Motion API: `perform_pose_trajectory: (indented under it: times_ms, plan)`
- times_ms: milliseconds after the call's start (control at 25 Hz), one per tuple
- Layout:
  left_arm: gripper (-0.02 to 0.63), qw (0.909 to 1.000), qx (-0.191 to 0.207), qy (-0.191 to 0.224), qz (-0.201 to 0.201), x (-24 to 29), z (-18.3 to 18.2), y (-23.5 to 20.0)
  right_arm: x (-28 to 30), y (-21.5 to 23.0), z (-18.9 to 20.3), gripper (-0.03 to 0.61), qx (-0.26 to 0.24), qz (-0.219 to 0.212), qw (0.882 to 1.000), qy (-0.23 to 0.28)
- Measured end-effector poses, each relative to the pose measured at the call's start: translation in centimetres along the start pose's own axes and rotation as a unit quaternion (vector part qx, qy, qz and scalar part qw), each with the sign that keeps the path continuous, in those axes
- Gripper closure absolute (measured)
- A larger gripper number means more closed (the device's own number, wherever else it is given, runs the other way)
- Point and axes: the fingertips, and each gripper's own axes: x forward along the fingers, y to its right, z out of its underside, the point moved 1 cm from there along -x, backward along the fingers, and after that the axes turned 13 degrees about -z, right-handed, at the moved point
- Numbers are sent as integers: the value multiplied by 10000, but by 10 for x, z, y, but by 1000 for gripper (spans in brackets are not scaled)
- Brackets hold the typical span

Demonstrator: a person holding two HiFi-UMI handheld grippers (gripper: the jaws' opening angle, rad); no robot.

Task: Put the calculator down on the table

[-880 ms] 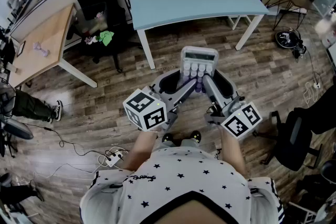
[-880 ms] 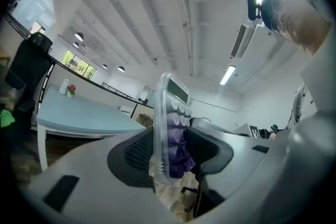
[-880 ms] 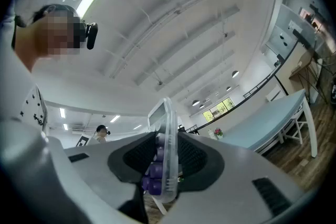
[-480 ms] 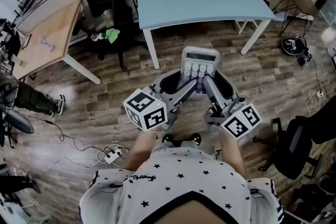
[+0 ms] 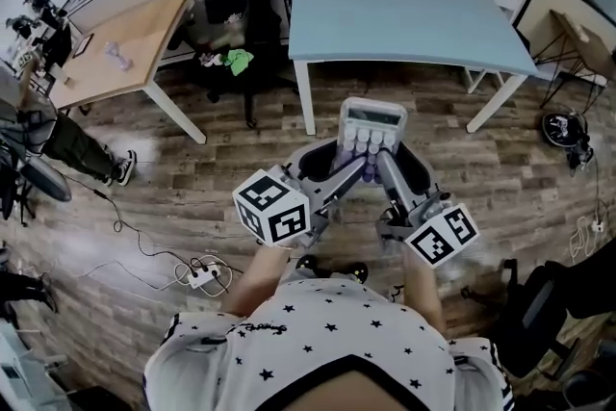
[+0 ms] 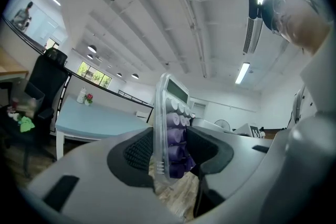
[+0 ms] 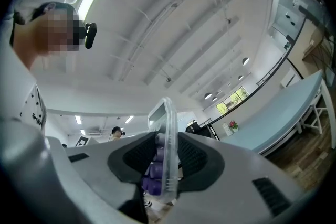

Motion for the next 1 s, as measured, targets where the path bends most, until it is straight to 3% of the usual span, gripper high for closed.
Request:
perform_pose_trajectory:
  times_ms: [520,1000]
  plan:
    - [400,9971,44,172,-745,6,2,5,-1,14,-2,451,373,-656,9971,-88]
    - [400,9985,43,29,-544,28,12,21,-25,29,-11,451,396,-404,9984,-6]
